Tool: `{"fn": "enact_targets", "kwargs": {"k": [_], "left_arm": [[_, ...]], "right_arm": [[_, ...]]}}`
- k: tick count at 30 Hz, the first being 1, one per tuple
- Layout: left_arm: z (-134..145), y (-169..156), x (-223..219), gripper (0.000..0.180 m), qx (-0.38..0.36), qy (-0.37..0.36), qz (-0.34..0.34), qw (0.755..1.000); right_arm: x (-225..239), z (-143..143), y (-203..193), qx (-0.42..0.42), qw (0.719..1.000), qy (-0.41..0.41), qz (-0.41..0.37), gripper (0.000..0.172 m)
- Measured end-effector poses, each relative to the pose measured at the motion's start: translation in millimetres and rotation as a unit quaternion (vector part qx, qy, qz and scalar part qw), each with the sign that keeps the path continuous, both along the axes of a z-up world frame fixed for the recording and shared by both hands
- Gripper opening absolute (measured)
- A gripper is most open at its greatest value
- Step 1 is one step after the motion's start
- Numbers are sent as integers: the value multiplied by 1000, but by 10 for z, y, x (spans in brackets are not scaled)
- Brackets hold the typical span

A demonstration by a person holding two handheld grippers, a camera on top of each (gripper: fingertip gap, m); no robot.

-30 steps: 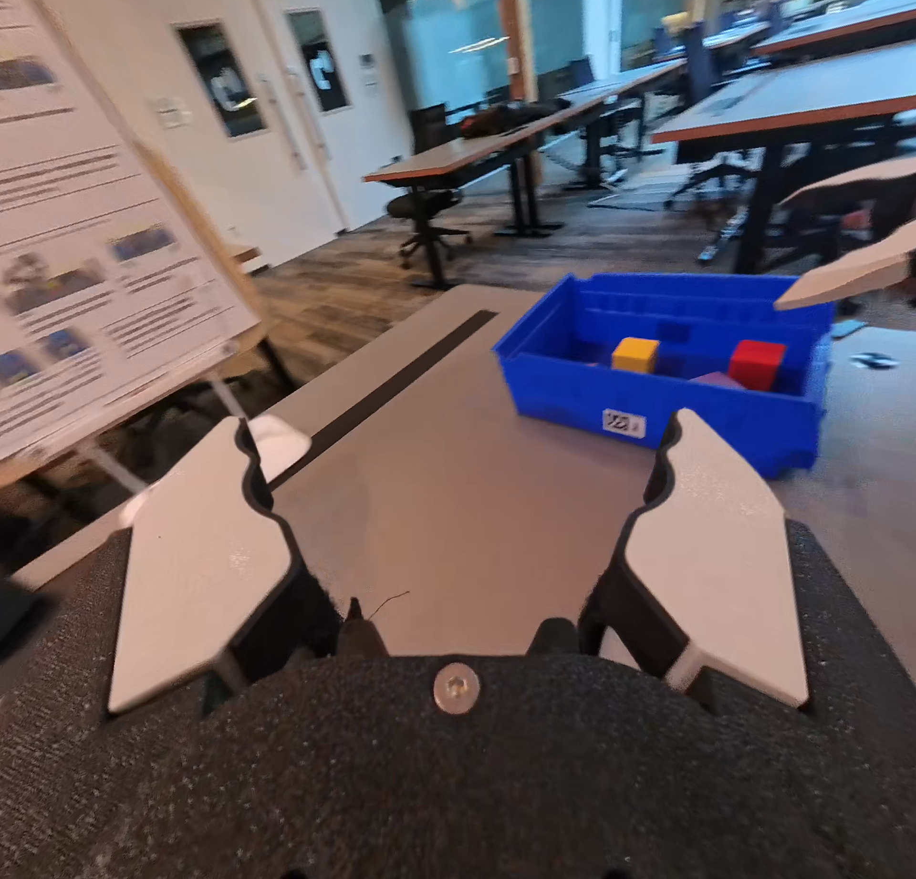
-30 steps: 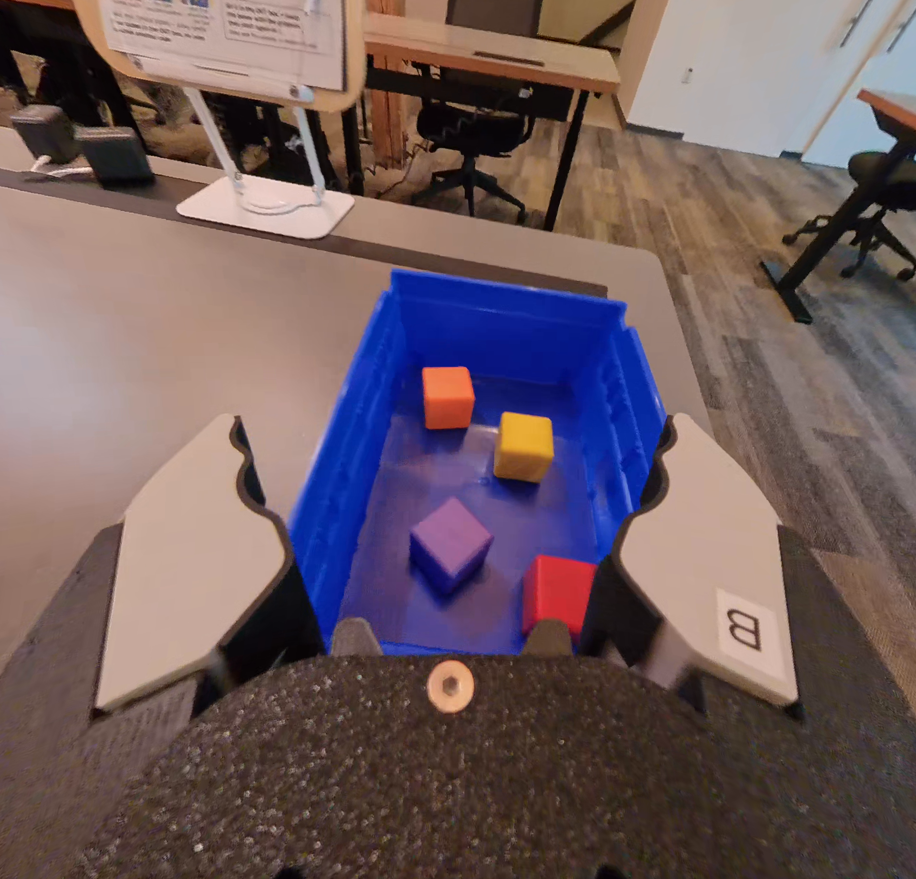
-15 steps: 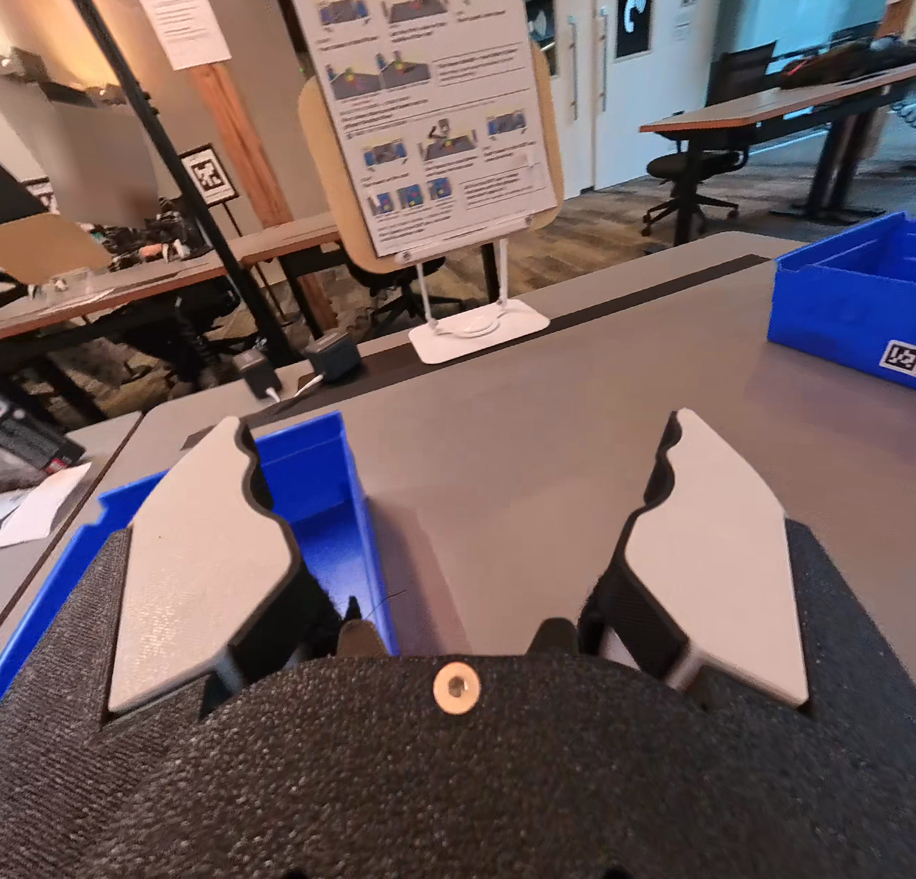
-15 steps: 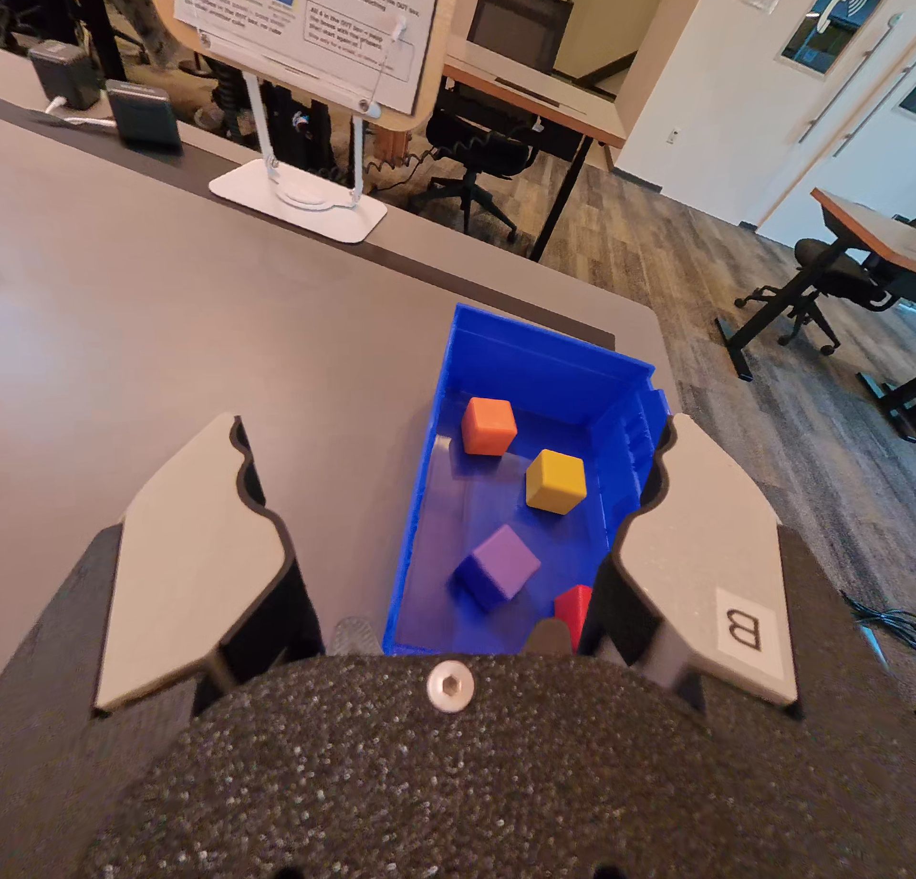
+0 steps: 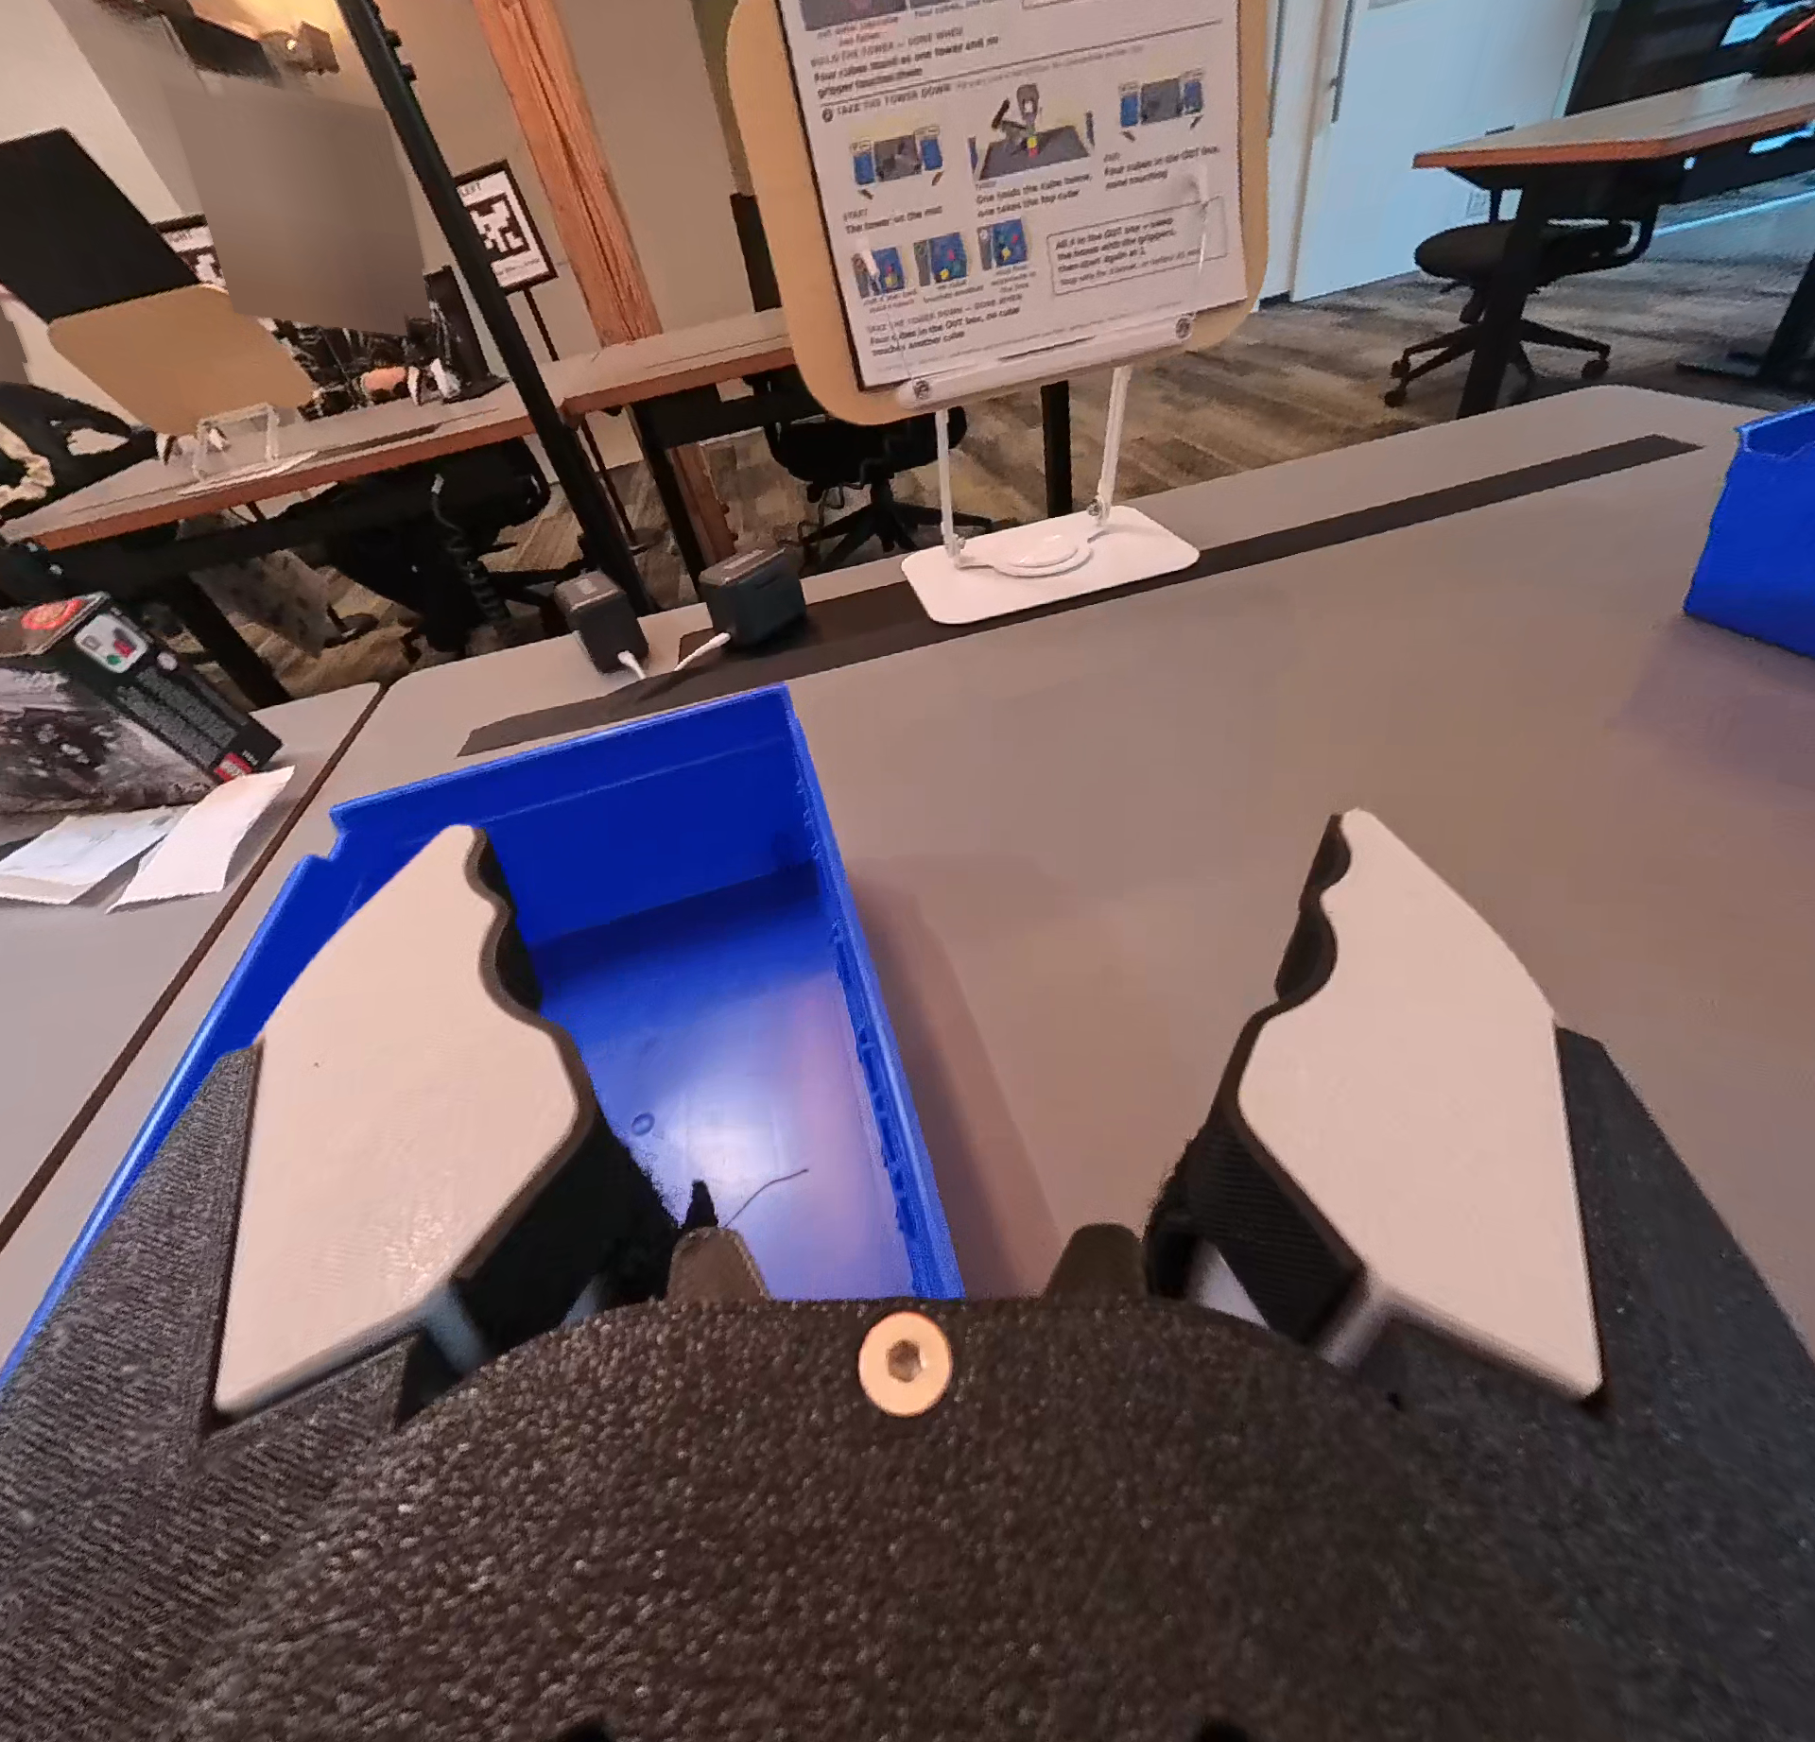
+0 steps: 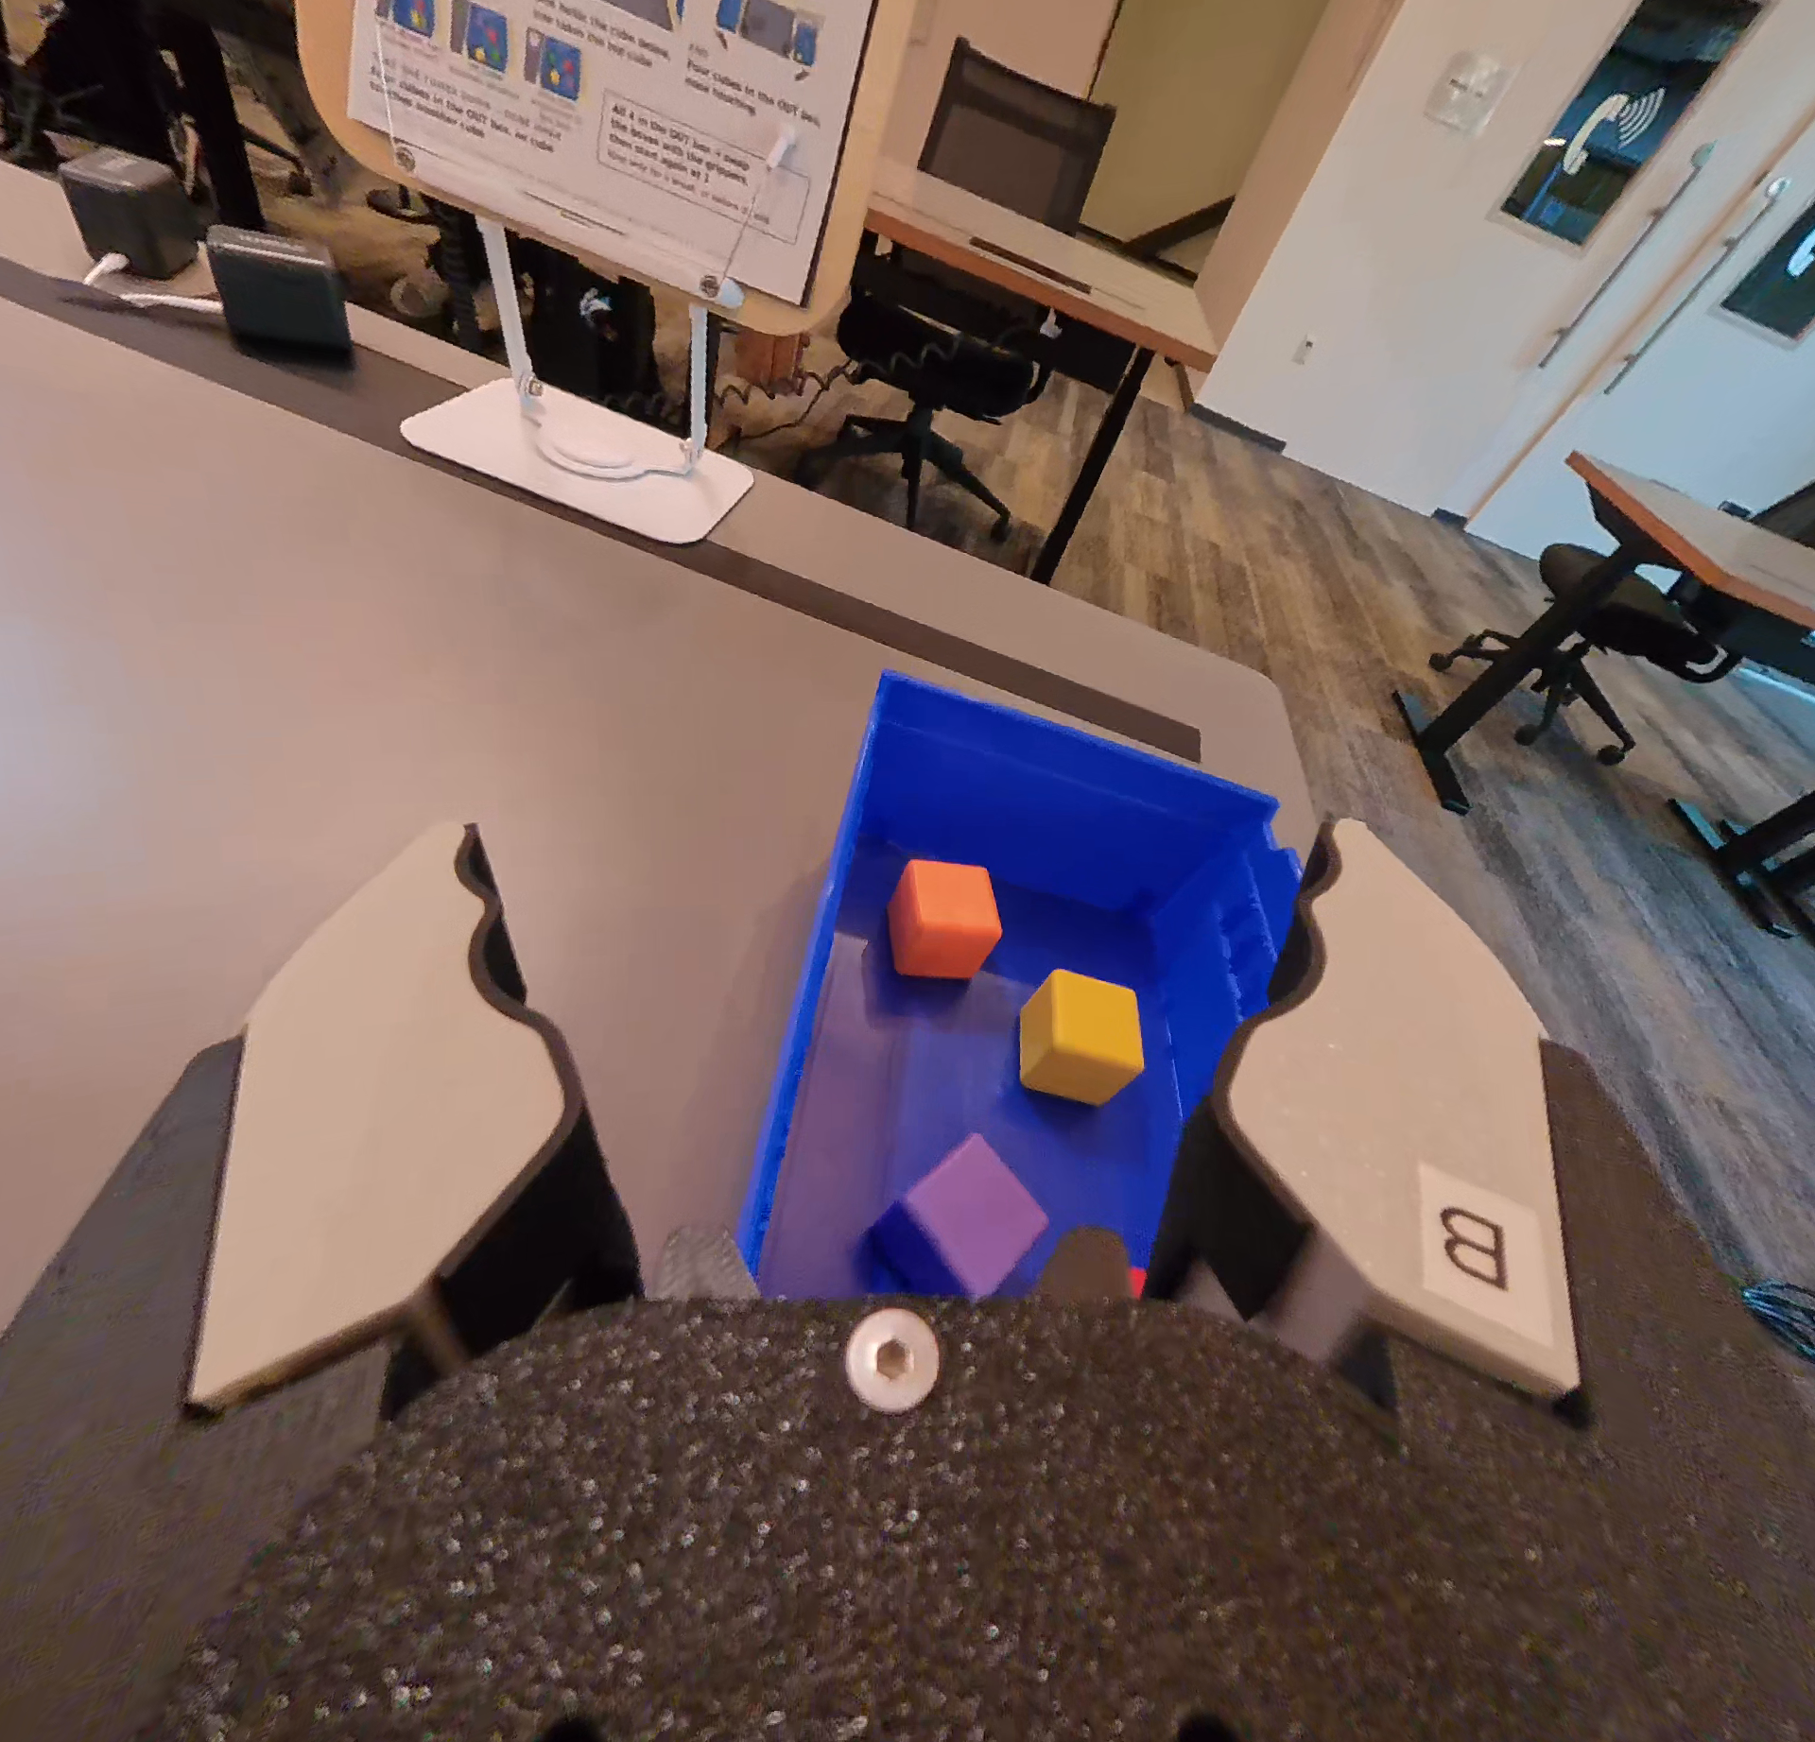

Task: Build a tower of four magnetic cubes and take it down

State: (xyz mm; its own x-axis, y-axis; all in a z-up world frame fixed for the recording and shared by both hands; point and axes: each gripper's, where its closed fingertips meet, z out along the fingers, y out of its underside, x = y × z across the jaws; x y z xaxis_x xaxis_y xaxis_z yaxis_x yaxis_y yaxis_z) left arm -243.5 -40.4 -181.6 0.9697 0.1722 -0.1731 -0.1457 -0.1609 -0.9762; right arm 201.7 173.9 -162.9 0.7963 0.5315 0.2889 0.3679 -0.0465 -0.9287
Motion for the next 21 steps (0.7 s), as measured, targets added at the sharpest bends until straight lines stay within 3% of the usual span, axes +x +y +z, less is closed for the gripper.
{"fn": "enact_targets", "kwargs": {"k": [5, 10, 15, 19, 21], "left_arm": [[-195, 27, 19, 144, -16, -18, -6, 1000], [-526, 98, 191, 137, -99, -1, -44, 994], [-819, 80, 81, 119, -188, 40, -21, 981], [-1119, -42, -21, 107, -302, 63, -19, 951], [-1166, -58, -97, 88, -324, 70, -15, 943]], "right_arm": [[-86, -288, 18, -43, 998, -36, 20, 147], [-75, -741, -90, -125, 988, -91, 22, 147], [-37, -1183, -98, -203, 972, -117, 1, 146], [20, -1517, -127, -256, 954, -155, -16, 130], [-10, -1571, -138, -269, 951, -153, -9, 114]]}}
